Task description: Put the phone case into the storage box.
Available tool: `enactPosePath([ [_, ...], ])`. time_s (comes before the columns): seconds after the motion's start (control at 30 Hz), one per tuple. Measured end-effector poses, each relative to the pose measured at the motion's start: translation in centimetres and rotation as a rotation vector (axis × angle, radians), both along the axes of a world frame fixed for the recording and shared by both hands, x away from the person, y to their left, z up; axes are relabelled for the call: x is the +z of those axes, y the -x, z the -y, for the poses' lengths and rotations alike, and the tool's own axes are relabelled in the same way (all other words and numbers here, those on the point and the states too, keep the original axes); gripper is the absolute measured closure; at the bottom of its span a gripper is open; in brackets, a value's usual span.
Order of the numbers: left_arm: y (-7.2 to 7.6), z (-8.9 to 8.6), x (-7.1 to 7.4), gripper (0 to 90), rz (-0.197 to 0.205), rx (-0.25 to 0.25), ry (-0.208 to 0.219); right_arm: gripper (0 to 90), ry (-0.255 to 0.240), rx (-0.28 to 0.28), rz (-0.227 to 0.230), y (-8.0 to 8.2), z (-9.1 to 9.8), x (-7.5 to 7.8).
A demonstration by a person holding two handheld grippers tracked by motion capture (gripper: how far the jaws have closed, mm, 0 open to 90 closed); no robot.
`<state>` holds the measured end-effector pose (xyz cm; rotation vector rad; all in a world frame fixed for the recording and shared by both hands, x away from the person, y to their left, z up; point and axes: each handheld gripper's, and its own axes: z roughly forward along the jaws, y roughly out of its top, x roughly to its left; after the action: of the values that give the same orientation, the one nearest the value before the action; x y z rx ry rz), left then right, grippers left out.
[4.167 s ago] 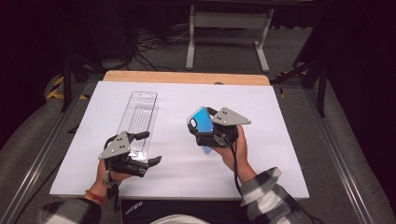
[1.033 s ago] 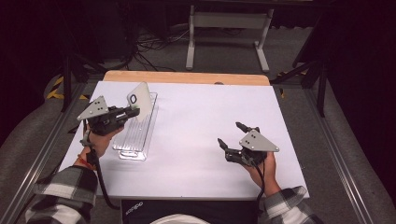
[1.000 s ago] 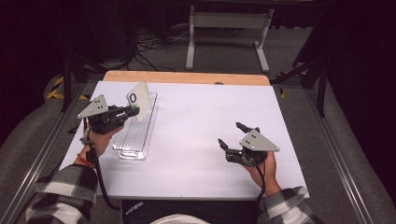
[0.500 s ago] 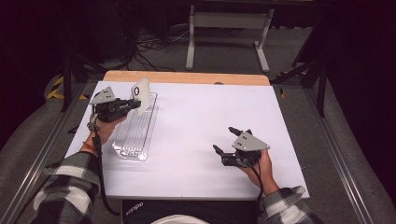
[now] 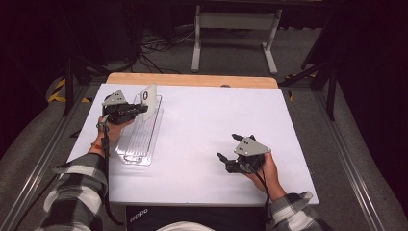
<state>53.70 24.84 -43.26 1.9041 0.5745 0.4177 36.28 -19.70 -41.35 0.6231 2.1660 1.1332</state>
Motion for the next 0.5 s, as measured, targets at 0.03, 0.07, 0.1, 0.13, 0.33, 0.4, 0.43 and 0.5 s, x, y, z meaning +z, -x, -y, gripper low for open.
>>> enactPosePath([
  [0.03, -0.01, 0.14, -0.05, 81.6, -0.006, 0.000, 0.003, 20.7, 0.003, 0.001, -0.002, 0.00, -0.04, -0.05],
  [0.07, -0.05, 0.18, -0.03, 81.5, 0.002, 0.005, -0.011, 20.7, 0.007, 0.004, -0.007, 0.00, -0.07, -0.08],
  [0.1, -0.09, 0.41, -0.07, 81.5, 0.007, 0.021, -0.027, 20.7, 0.010, 0.005, -0.007, 0.00, -0.10, -0.12],
  [0.13, -0.14, 0.50, -0.05, 81.4, 0.008, 0.027, -0.047, 20.7, 0.015, 0.007, -0.005, 0.02, -0.14, -0.18],
  [0.33, -0.11, 0.83, 0.25, 80.5, 0.048, 0.105, -0.091, 20.7, 0.026, 0.013, -0.013, 0.06, -0.25, -0.24],
  [0.4, 0.00, 0.81, 0.35, 80.1, 0.056, 0.150, -0.085, 20.7, 0.030, 0.014, -0.017, 0.04, -0.30, -0.31],
  [0.43, 0.00, 0.71, 0.36, 79.9, 0.057, 0.167, -0.078, 20.7, 0.035, 0.016, -0.018, 0.00, -0.33, -0.33],
  [0.5, -0.06, 0.53, 0.42, 79.8, 0.053, 0.184, -0.068, 20.7, 0.038, 0.018, -0.022, 0.01, -0.39, -0.37],
])
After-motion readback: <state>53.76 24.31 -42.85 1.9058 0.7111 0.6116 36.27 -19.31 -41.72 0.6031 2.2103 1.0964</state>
